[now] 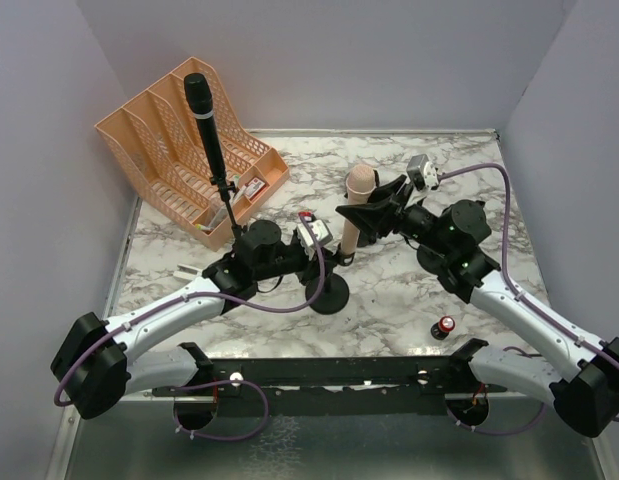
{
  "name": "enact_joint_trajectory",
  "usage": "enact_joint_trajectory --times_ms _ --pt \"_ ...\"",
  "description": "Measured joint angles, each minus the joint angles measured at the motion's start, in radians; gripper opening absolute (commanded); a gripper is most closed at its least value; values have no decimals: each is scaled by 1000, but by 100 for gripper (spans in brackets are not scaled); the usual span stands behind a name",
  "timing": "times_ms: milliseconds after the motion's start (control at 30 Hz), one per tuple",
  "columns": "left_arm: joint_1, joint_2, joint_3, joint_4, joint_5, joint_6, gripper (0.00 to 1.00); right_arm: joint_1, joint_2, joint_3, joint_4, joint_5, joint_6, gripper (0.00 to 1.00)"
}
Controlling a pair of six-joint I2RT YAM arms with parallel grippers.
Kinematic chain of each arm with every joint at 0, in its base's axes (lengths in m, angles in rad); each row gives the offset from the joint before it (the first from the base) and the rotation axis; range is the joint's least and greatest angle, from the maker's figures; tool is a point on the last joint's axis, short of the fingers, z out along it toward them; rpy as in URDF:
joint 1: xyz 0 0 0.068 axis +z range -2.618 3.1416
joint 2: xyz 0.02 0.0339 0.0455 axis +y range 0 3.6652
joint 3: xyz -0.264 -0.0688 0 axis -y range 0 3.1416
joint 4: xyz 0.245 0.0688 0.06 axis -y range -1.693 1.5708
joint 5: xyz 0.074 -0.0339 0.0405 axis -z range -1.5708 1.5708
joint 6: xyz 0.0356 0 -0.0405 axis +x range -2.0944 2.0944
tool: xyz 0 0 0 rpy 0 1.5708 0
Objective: Attach the microphones to the stand
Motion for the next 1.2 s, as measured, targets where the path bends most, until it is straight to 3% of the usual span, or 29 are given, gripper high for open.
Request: enact_joint_trajectory --times_ms 200,667,900,1200 --pt "-10 -11 -51 89 -24 -21 0 0 -8 -25 -3 -12 -16 1" --pt "-11 -40 -93 142 -69 -60 0 -9 -39 -239 330 2 20 1" --pt "-11 -48 -103 152 -72 -67 0 -21 -38 -346 493 121 162 1" --pt "-11 -44 -105 161 -72 -75 0 -19 -34 -420 569 259 271 1"
